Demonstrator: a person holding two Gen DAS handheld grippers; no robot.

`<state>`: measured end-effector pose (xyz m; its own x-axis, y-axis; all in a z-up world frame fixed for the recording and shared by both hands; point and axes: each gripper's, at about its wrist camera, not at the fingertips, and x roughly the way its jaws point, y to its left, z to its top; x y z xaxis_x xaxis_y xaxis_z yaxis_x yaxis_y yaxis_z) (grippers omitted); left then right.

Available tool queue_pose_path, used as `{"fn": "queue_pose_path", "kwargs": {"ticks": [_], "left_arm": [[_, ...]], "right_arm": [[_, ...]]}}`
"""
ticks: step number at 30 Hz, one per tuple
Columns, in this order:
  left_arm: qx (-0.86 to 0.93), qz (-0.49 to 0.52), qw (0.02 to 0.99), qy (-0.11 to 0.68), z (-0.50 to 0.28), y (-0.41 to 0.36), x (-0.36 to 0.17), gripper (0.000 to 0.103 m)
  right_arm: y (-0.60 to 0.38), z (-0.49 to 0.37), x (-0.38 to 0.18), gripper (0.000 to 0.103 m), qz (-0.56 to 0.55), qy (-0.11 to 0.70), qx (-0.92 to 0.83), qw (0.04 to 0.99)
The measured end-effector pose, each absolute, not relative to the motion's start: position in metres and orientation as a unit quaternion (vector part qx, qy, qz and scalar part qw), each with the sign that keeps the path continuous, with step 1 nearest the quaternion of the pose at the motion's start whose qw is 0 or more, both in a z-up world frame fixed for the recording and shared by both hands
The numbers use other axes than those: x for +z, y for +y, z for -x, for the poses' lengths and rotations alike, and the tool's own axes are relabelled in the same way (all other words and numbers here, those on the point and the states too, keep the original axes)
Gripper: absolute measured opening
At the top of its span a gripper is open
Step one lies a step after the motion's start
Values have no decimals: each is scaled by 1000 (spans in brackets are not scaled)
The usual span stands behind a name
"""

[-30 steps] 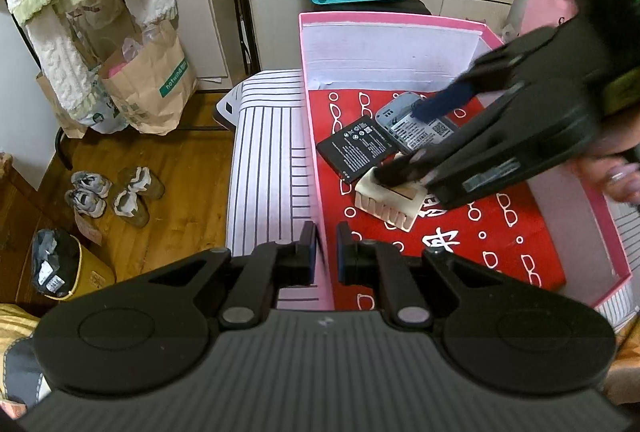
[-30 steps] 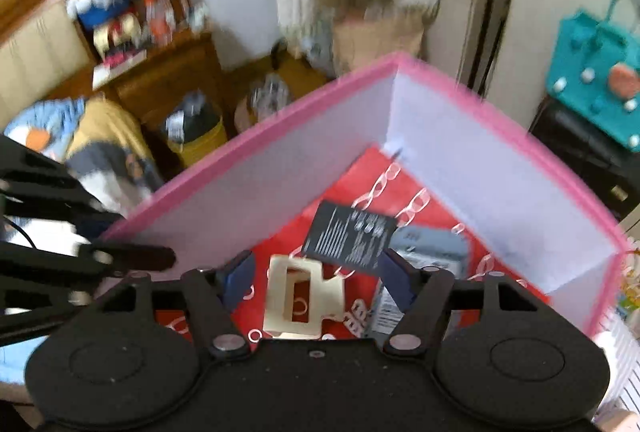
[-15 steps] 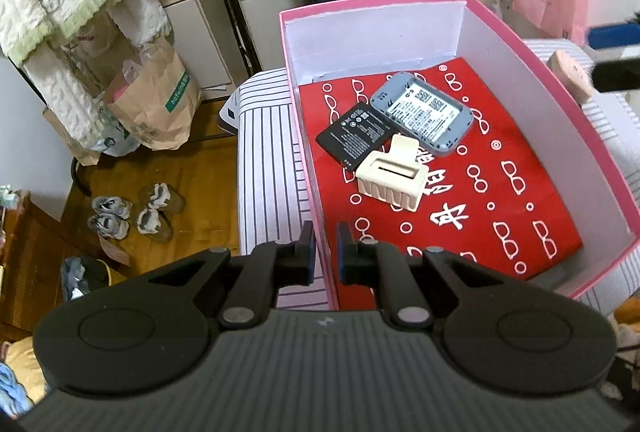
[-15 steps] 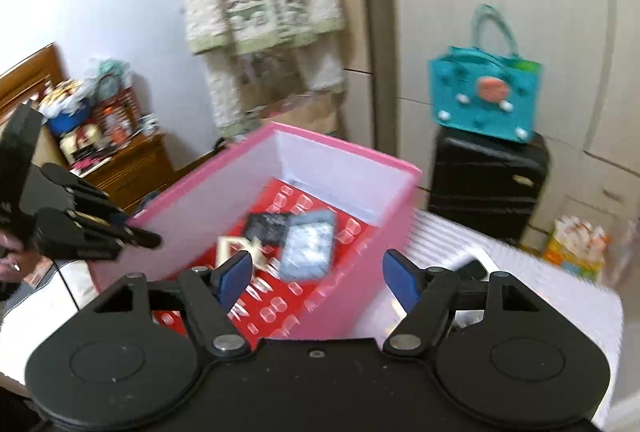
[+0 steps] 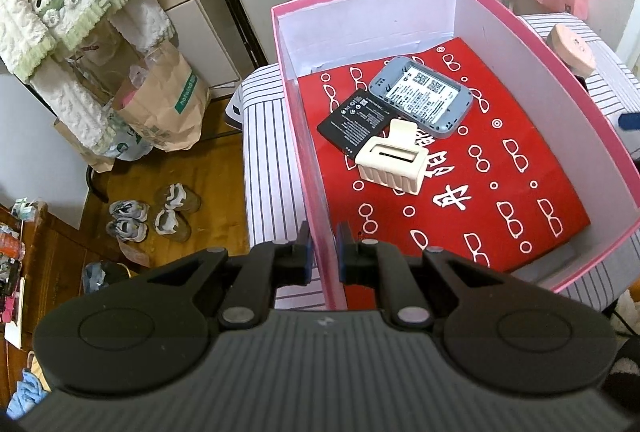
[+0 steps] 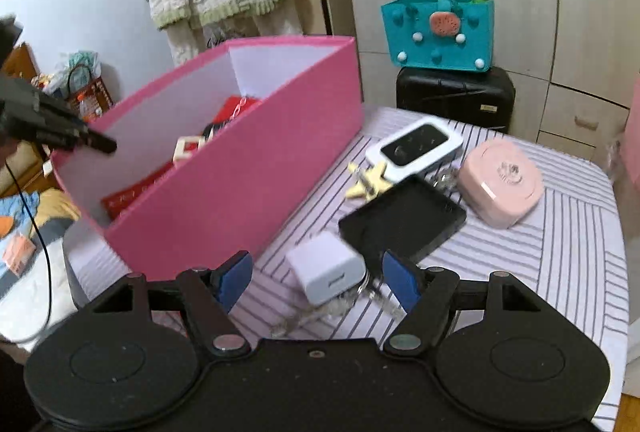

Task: Organize rigid objects
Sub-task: 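Grasp the white charger cube with the right gripper, then carry the white charger into the pink box and release it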

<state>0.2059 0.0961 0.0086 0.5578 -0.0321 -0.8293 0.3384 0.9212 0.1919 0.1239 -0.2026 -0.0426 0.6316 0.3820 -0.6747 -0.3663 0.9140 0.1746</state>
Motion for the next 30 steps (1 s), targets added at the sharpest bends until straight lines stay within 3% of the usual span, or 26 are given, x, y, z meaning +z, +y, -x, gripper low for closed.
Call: {"fn": "queue_pose_path", "kwargs": {"ticks": [8,18,30], "left_arm": [[-122,-162,862,464,-205,98,8,9],[-124,-148,863,468,-210,104,5,7],[-122,-133,866,467,-213,109,6,6]], "right_arm": [[-183,-123,-56,75,45,367,208,906],[-168,-131,-64,55,131,361,198,902],[-166,-143,-67,57,146,394,240,875]]}}
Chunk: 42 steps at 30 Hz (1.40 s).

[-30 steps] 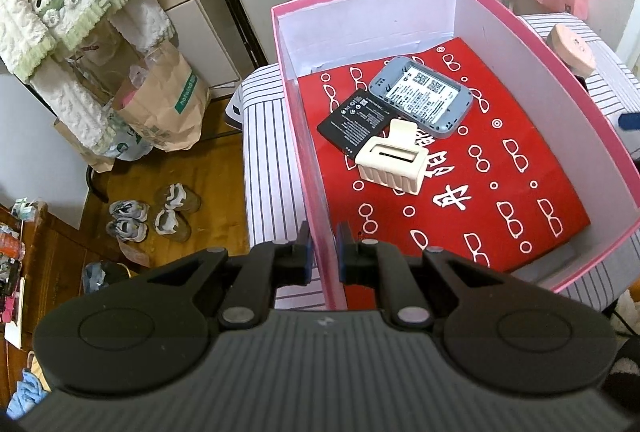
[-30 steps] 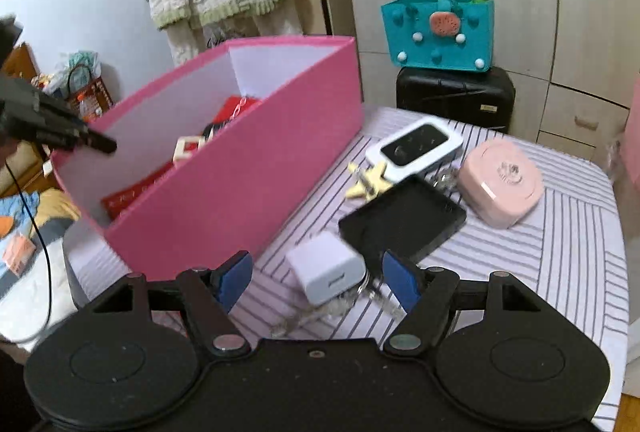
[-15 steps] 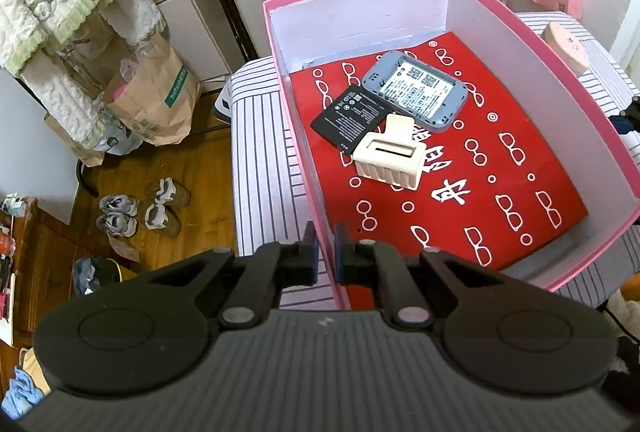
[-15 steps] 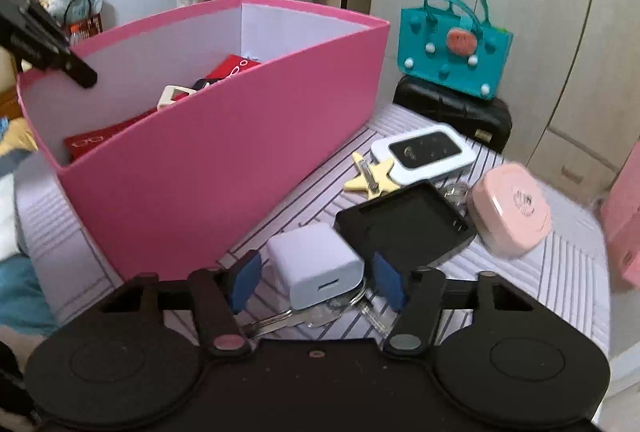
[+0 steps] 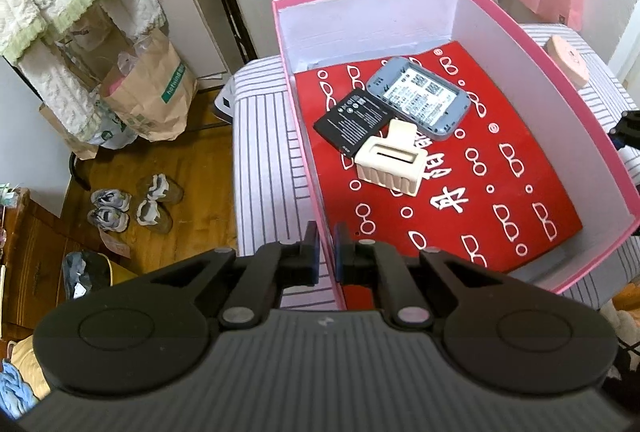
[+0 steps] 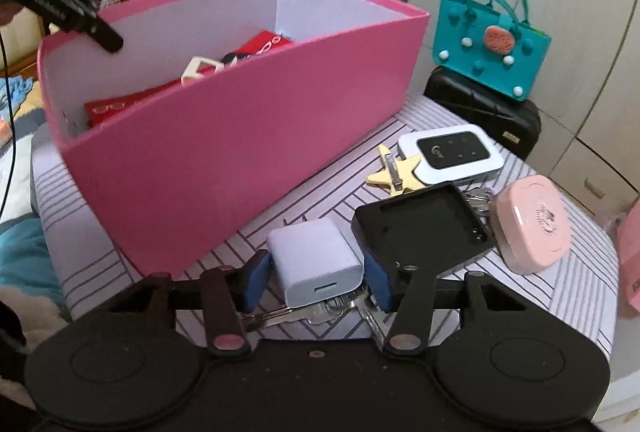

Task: Organize rigid objects
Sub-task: 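Carry the white charger into the pink box and release it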

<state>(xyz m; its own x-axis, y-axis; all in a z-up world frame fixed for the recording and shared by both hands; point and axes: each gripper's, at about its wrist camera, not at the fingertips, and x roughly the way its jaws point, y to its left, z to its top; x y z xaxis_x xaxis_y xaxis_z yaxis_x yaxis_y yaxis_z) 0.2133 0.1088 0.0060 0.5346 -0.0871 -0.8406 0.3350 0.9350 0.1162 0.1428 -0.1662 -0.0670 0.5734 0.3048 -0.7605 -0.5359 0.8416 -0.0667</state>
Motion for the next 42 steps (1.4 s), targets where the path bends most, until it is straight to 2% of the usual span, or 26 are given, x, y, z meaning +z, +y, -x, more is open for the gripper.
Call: {"fn": "queue_pose_path", "kwargs": {"ticks": [6,17,27,34,42], "left_arm": [[-118,-139,871,457,-209,105,9,6],[-120,-137,870,457,-209,105,11,6],[-130,-136,873,451,-208,110,12,6],[-138,-140,870,453,-211,111,12,7],[-146,-137,868,455,-213,113,12,8]], "right_arm": [[-172,-153,-66,52,113,394,236,881],[-189,-149,-36,52,56,373,238,895],[-197,-154,24,52,16,308,228,923],[-132,-170,47,52,94,284,302,905],[-53,-216,12,52,219,390,356,820]]}}
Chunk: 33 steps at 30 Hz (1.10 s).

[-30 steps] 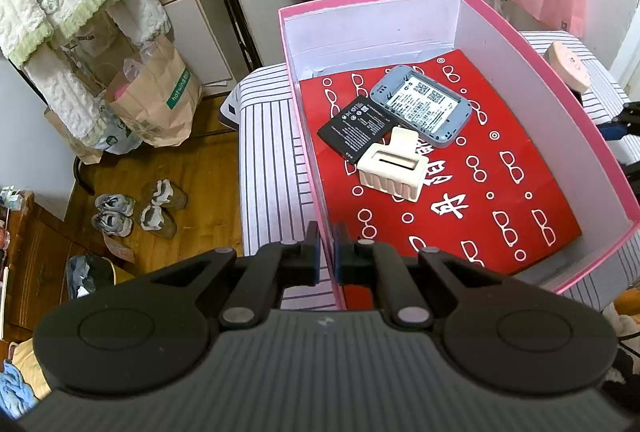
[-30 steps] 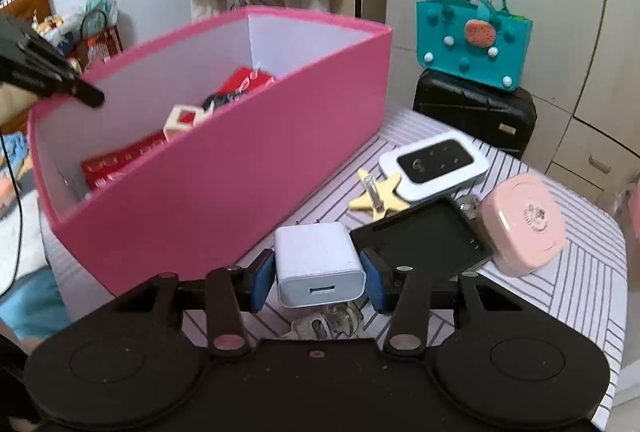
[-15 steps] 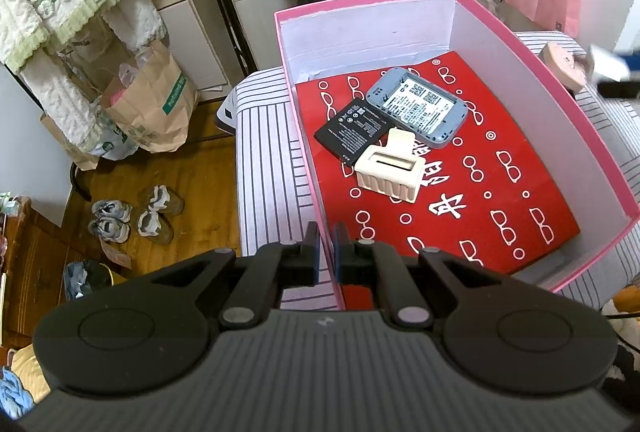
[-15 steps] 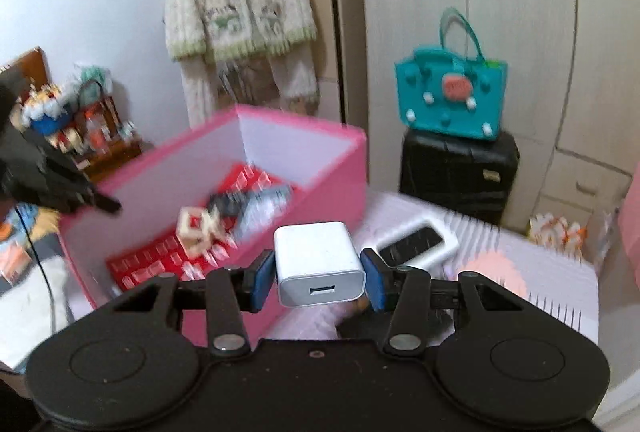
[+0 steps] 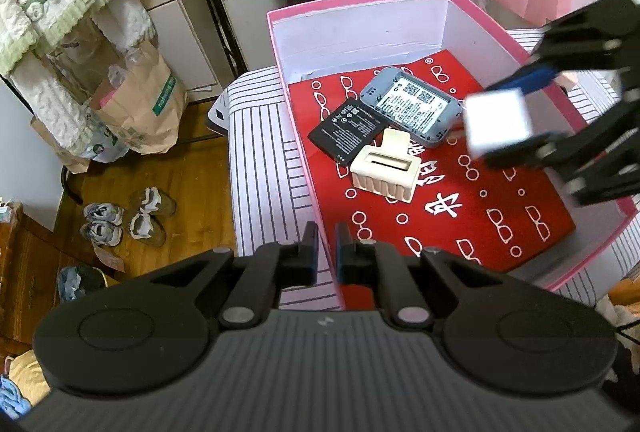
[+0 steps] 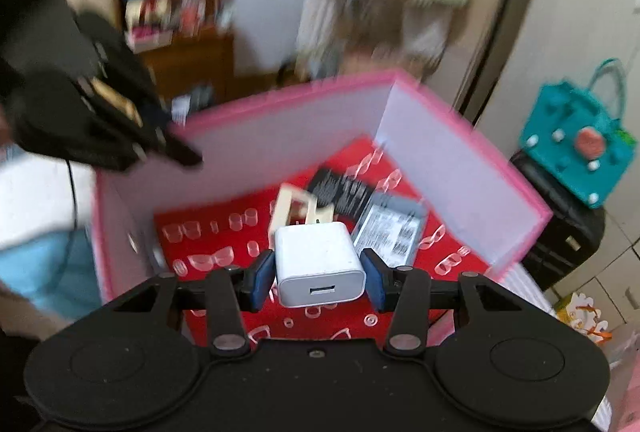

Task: Organize rigid objects
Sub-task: 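Carry the white charger into the pink box and release it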

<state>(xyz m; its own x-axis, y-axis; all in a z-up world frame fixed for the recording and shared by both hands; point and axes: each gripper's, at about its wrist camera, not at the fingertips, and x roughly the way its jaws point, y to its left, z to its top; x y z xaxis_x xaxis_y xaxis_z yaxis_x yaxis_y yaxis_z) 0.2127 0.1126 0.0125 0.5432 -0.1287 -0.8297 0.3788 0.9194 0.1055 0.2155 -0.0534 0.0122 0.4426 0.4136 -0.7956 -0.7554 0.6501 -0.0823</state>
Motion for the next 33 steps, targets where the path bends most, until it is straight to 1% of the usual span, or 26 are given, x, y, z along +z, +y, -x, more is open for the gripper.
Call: {"fn": "queue_pose_path", "kwargs": {"ticks": [4,8,14,18,22,28,33], "left_arm": [[-146,-136,869,453,-212,112,12,8],[-148,-134,870,451,-211,114,12,8],[-148,-136,870,451,-211,113,12,8],[-147,-132,870,451,-211,114,13,8],[-145,-128,871,452,-211,114,13,8],[-140,-129,871,453,-212,113,13,8],[-132,-124,871,457,-214,112,12,8]], "right_arm": [[-38,-232,-12,52,259,444,362,778],[-33,-245,-26,52,258,484,360,755],[-32,-263,-27,52,269,493,324,762],[-34,-276,-27,53,282,485,293,774],[-47,-279,-16,55,221,489,321,780],[-98,-251,35,55,115,429,343,828],[-141,-220,58,57,89,382,311,866]]}}
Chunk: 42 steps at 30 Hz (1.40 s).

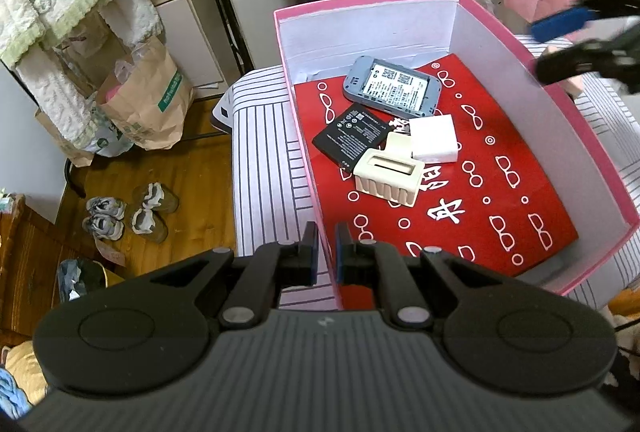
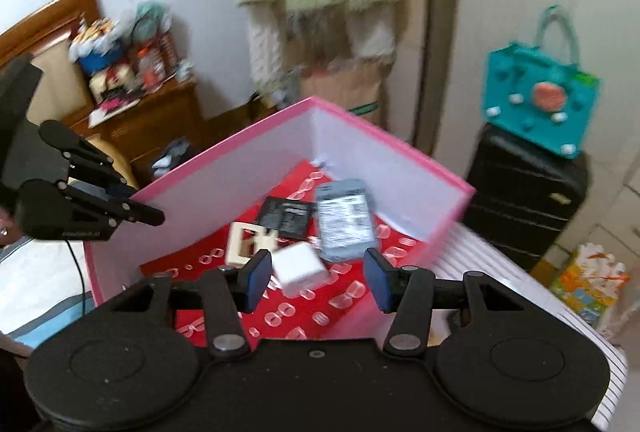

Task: Organize rigid objects
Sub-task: 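Carry the white charger into the pink box and release it, then grasp the keys on the table with the right gripper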

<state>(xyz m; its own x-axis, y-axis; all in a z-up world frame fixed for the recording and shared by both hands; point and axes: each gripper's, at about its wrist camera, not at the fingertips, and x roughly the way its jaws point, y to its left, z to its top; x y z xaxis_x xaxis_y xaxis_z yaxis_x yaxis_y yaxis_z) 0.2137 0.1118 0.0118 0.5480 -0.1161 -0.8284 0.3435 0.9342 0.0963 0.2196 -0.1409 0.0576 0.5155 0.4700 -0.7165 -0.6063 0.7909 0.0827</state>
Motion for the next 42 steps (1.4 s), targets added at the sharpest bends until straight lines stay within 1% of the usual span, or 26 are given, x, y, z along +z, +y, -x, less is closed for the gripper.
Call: {"fn": "queue_pose_path", "kwargs": {"ticks": [4,7,14,17,19,22,29,30,32,33,34,36,42], "left_arm": [[-126,-125,871,458,-213,111,12,8],[-122,-129,872,457,-212,109,11,8],[-112,-129,873,457,-212,106,11,8],[-108,-125,873,459,-213,107,11,8],[-106,-122,873,460,-213,107,12,8],[-103,-123,873,461,-214,106,12,8],[-99,-126,872,463,-214,104,11,8],[-99,-125,872,463,-214,104,11,8],[-99,-125,872,462,-214,104,11,8],[-99,-126,872,462,-214,104,11,8],[-98,-126,872,462,-214,104,11,8],[-99,-125,872,463,-214,104,11,8],[-101,-124,872,463,-214,105,11,8]], "right_arm": [[-172,-196,53,58,80,380,269,882],[-194,-177,41,59,58,396,250,882],[-225,-151,-9,59,9,438,227,870],[-228,-144,-31,56,-13,445,235,864],[-228,-140,-41,52,-18,446,237,863],[-229,-138,-54,48,-24,446,239,862],[-225,-150,-66,47,-11,442,223,869],[-223,-151,-69,46,-9,442,222,869],[-217,-149,-70,35,8,434,220,873],[-214,-149,-70,16,14,434,222,873],[-212,-148,-69,16,18,433,225,873],[-210,-148,-66,9,28,431,229,872],[-225,-154,-55,9,-19,423,211,881]]}}
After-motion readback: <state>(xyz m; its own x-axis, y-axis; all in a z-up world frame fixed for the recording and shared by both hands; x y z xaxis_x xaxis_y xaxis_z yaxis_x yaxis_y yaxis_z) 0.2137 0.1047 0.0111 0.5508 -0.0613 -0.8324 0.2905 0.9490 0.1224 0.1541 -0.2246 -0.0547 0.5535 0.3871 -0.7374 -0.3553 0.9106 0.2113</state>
